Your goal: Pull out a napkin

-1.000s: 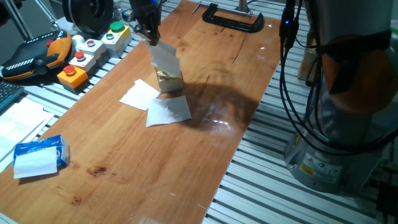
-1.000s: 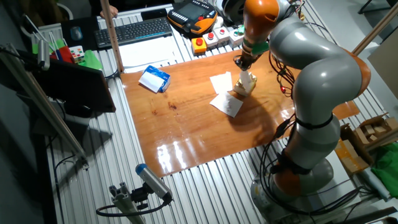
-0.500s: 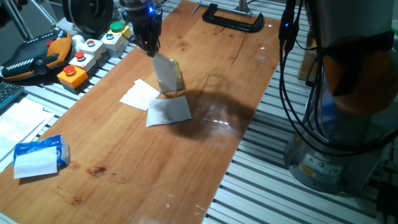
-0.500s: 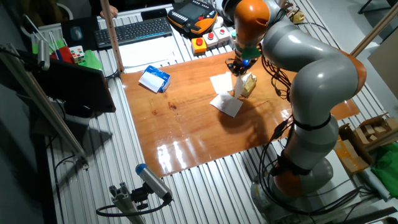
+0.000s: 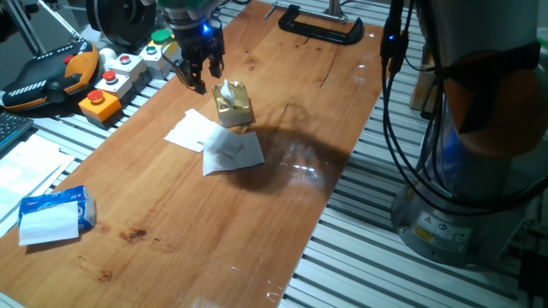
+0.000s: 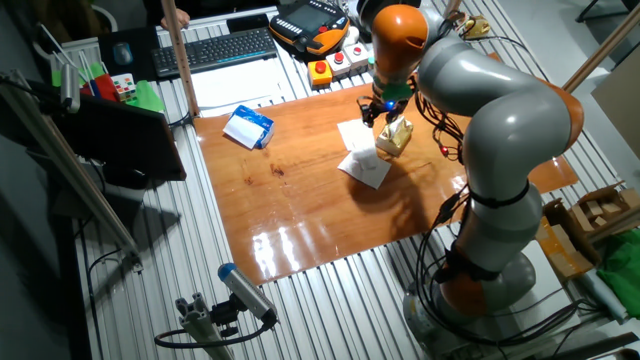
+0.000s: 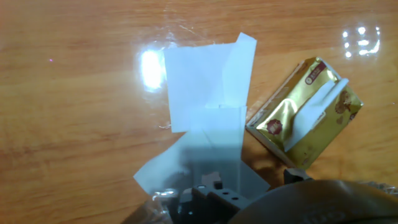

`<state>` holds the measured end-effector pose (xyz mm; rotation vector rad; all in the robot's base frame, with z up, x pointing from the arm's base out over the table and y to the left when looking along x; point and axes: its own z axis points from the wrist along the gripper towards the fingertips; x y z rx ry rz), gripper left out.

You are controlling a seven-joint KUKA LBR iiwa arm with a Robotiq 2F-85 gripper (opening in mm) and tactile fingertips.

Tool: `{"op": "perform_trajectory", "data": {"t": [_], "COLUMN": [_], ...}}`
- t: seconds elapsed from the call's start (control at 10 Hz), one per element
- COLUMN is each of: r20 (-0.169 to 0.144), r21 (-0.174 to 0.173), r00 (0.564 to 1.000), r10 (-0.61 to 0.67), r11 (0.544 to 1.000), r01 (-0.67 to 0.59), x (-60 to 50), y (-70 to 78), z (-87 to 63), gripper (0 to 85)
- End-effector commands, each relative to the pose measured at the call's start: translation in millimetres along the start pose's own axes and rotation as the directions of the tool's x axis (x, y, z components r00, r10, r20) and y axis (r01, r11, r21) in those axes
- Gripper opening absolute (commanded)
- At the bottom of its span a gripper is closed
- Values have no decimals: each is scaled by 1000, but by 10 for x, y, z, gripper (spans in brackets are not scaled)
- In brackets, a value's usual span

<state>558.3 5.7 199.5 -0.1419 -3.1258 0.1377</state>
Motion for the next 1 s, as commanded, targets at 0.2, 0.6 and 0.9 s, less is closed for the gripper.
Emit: {"op": "perform_trajectory", "data": {"t": [0.2,0.6,0.9], "r20": [1,-15,-1], "r21": [9,-1,3], "r00": [999,996,996], "r10": [-41,-84,-93], "r11": [999,996,996], "r01": [41,84,93], "x": [-43,-93,-100], "y": [-23,-57,-64], "z": [43,25,21], "gripper": [203,7,7]}}
